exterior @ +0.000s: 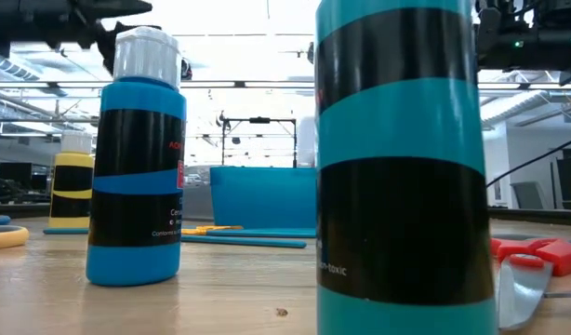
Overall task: Pick & Place Paint Supplies
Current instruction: Put the yellow paint bottle into the right black bin
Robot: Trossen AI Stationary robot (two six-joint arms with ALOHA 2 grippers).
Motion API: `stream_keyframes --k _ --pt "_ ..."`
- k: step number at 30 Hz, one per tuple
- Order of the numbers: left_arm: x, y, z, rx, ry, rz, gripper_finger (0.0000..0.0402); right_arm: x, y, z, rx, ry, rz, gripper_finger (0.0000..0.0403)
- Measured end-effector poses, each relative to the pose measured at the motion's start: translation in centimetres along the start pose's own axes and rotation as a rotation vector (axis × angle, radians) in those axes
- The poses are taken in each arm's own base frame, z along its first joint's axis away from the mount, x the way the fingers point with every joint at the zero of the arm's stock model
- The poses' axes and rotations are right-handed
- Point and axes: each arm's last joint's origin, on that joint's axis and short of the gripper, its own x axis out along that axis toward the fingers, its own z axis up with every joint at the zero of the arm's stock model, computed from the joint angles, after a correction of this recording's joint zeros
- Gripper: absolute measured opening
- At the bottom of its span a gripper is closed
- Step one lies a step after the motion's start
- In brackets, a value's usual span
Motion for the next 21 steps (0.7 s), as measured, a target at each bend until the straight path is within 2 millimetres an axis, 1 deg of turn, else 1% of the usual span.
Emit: stream_keyframes --k 2,4,7,10,14,17,21 --pt "0.6 -0.8 1.4 0.062 0.169 0.008 0.0204 0.1 0.0 -0.1 0.025 0.011 0.002 0.0201" --pt "1.0 -1.6 2.4 0.078 0.359 0.029 0.0223 0.2 0.0 -0.3 0.043 0.02 0.004 0.0201" --pt "1.2 -2.1 2.6 0.019 0.648 0.126 0.0237 0.2 0.1 -0.4 0.069 0.033 0.008 0.0201" --pt "0.9 -2.3 0.9 -0.116 0.886 0.237 0.0238 0.2 0.1 -0.5 0.087 0.04 0.009 0.0201" --pt "0.5 -2.7 -1.7 -0.267 1.043 0.343 0.0239 0.2 0.1 -0.5 0.091 0.041 0.032 0.0201" --pt "0.2 -3.0 -3.5 -0.291 1.063 0.357 0.0239 0.2 0.3 -0.5 0.092 0.033 0.072 0.0201" --pt "0.2 -3.4 -6.0 -0.283 1.042 0.309 0.0239 0.2 0.4 -0.4 0.094 0.027 0.121 0.0201"
